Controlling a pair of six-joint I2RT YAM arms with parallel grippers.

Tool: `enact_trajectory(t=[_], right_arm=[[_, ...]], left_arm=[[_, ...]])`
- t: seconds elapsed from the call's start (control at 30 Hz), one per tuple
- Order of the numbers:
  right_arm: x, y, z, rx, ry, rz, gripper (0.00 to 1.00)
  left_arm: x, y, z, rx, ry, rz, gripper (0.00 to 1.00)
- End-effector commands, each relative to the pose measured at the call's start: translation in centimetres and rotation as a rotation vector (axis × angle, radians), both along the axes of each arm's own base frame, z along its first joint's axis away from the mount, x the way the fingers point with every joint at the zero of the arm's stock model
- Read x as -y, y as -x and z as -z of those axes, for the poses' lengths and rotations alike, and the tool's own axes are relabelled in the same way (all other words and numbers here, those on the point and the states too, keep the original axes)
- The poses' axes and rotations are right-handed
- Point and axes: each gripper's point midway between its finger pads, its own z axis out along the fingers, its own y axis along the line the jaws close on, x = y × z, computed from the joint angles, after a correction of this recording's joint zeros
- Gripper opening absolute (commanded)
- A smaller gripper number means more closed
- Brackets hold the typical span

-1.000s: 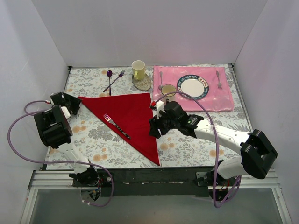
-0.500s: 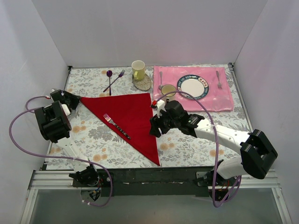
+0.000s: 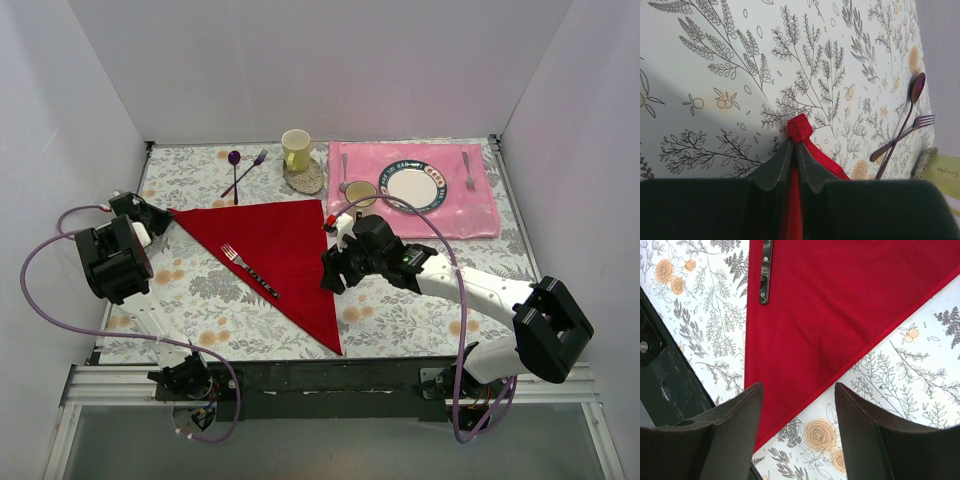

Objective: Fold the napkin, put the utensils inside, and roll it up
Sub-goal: Fold the napkin

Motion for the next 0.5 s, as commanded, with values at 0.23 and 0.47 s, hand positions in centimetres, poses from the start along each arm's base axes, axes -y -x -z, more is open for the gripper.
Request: enact_trajectory(t=[0.23, 0.47], right_arm=[[-0.4, -0.1, 0.2, 0.008, -0.04, -0.022, 0.67], [0.0, 0.5, 0.5, -0.002, -0.041, -0.023, 0.67]], left_arm=[[4.6, 0.0, -8.0, 0.042, -0.054, 0.023, 0.0], [9.9, 3.4, -10.8, 0.048, -0.08, 0.066, 0.0]])
